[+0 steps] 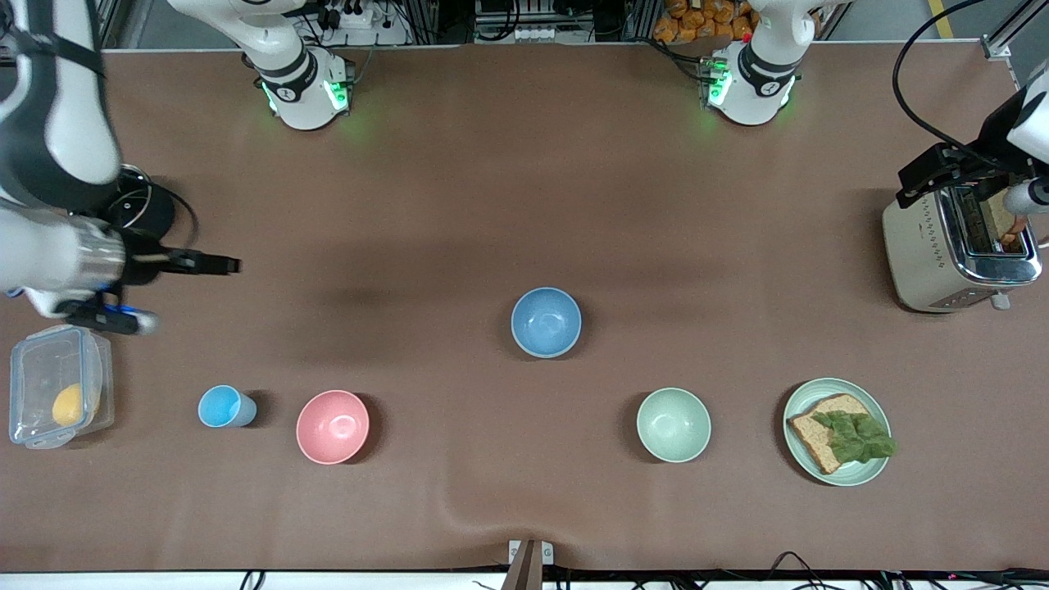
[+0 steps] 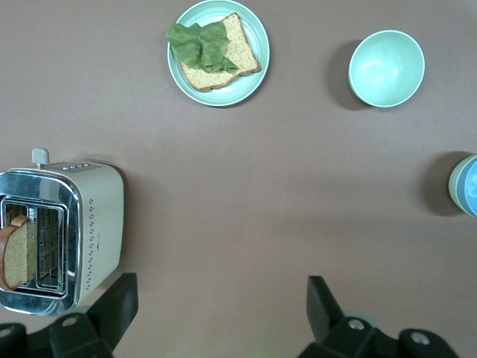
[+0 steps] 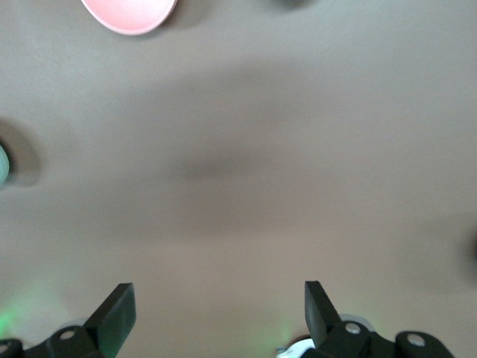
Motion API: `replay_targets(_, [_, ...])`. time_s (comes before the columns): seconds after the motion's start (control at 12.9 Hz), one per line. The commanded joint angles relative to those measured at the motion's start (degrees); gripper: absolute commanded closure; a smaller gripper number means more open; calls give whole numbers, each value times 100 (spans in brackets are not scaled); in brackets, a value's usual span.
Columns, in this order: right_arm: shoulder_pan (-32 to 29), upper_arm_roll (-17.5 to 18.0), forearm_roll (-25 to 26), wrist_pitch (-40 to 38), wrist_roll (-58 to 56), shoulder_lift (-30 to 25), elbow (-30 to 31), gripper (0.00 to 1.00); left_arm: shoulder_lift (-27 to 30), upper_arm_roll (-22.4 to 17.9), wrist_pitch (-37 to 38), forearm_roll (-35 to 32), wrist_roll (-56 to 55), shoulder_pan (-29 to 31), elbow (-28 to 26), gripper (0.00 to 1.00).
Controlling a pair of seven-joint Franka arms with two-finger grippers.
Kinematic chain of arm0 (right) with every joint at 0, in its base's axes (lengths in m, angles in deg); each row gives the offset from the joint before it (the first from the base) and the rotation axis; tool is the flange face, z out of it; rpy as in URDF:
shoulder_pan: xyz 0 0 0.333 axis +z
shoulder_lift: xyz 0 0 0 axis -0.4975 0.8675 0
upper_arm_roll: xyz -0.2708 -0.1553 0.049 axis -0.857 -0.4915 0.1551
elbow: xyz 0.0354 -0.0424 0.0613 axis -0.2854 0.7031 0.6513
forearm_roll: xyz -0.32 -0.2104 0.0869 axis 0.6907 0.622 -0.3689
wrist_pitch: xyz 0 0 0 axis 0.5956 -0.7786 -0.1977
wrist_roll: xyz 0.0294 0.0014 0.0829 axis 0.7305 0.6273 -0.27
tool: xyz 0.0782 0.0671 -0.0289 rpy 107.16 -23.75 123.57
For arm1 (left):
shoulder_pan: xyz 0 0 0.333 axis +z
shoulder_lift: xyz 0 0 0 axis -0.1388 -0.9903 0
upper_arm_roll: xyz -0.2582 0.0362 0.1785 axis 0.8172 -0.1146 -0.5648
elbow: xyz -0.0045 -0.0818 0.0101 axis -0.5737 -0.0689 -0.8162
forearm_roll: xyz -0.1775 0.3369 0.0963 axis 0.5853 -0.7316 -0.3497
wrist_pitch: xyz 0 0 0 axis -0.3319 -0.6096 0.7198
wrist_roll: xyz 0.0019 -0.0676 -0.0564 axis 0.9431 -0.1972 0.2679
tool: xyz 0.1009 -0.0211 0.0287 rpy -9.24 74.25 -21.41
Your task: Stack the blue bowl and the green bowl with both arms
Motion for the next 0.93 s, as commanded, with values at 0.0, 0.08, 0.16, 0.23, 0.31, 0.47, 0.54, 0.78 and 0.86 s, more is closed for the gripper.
replay_targets(0.0, [225, 167, 872, 139, -89, -797, 339, 0, 176, -108, 114, 123, 91, -50, -19, 0])
replay_targets(0.08, [235, 220, 1101, 148, -89, -956, 331, 0, 168, -55, 166, 123, 82, -50, -10, 0])
replay_targets(0.16, [165, 299, 1269, 157, -89, -1019, 313, 0, 168, -29, 193, 123, 65, -85, -10, 0])
replay_targets(0.23, [95, 334, 1296, 165, -98, -1019, 278, 0, 150, -37, 254, 106, 64, -198, 25, 0])
replay_targets(0.31, [68, 343, 1305, 218, -106, -1019, 234, 0, 107, -46, 272, 132, 64, -243, 103, 0])
replay_targets(0.47, [-54, 387, 1306, 245, -115, -1028, 138, 0, 115, 76, 325, 132, 64, -235, 121, 0])
replay_targets(0.54, [-177, 500, 1306, 227, -124, -1037, 76, 0, 106, 86, 316, 115, 64, -235, 139, 0])
replay_targets(0.78, [-248, 510, 1306, 183, -343, -1037, -73, 0, 10, 77, 316, 106, 56, -261, 322, 0])
replay_targets(0.86, [-283, 519, 1297, 157, -344, -1045, -82, 0, -86, 77, 325, 132, 56, -261, 411, 0])
